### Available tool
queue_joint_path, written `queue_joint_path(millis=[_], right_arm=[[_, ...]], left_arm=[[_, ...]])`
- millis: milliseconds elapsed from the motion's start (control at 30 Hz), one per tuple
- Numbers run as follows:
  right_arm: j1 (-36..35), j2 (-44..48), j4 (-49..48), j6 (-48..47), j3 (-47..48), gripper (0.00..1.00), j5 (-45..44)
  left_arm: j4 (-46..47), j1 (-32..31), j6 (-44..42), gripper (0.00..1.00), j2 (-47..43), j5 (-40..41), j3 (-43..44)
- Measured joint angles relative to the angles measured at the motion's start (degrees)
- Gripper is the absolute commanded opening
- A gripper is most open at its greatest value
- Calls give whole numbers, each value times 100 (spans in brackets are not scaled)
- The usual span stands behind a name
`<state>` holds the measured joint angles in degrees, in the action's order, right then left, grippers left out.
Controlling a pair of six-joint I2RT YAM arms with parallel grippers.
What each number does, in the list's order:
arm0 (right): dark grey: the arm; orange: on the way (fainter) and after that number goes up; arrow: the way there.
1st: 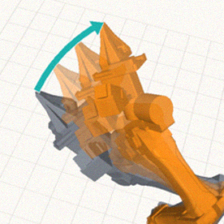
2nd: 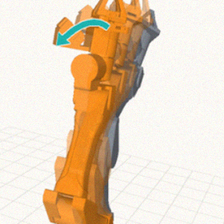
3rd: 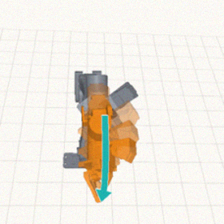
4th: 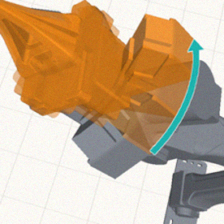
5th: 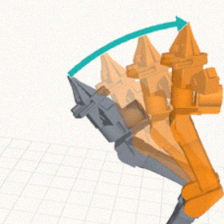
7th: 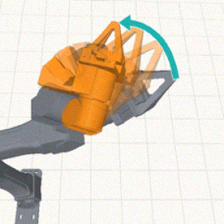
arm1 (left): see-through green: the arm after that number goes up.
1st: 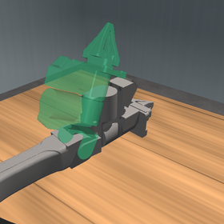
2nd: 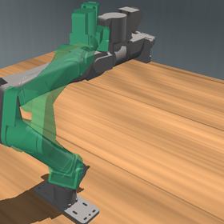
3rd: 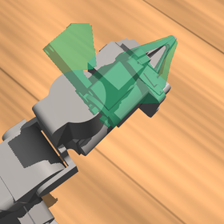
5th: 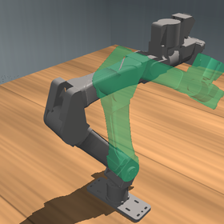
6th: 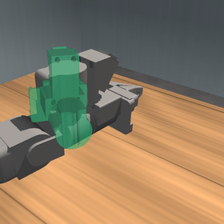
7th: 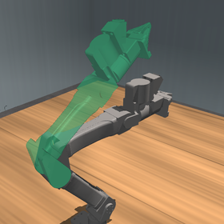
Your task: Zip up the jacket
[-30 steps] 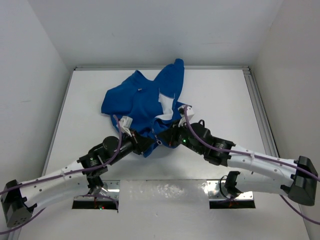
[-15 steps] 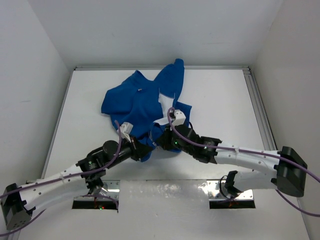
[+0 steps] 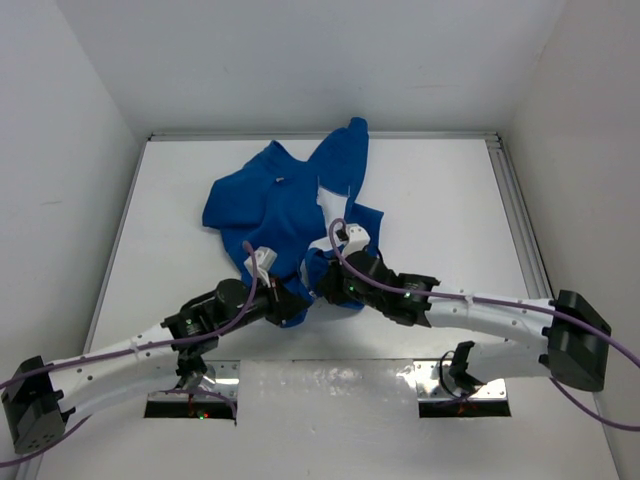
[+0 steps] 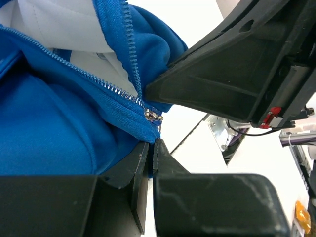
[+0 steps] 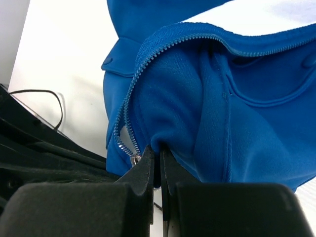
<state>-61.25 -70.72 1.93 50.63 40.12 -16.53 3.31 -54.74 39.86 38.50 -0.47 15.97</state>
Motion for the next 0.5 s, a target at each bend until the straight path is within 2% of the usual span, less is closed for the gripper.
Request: queue_joint_path(millis=[67,100,167,200,233,333,433,500], right_arm=[[2,2,13,2,0,8,2],[2,26,11,4,-2,17,4],[24,177,15,-7,-61,25,-101],[76,313,26,-15,-125,32,-142],[122,476,66,-2,-199,47,-164],[192,1014,258,39,-448,66,-140],[192,1384,474,72,-636,73,11],[192,1602,778,122,-758,74,278]], left_arm=[[-13,0,-50,0,0,-24,20],[-15,0,-61,0,0,-24,31],[-107,-2,-83,0,0,-157,66],[-175,-4,-96,0,-4,-240,70],[-254,-9,-107,0,-4,-315,70],[-487,-9,-133,0,-2,-466,70],[-673,-9,-186,0,2,-616,70],[-750,-9,-192,0,2,-697,72]])
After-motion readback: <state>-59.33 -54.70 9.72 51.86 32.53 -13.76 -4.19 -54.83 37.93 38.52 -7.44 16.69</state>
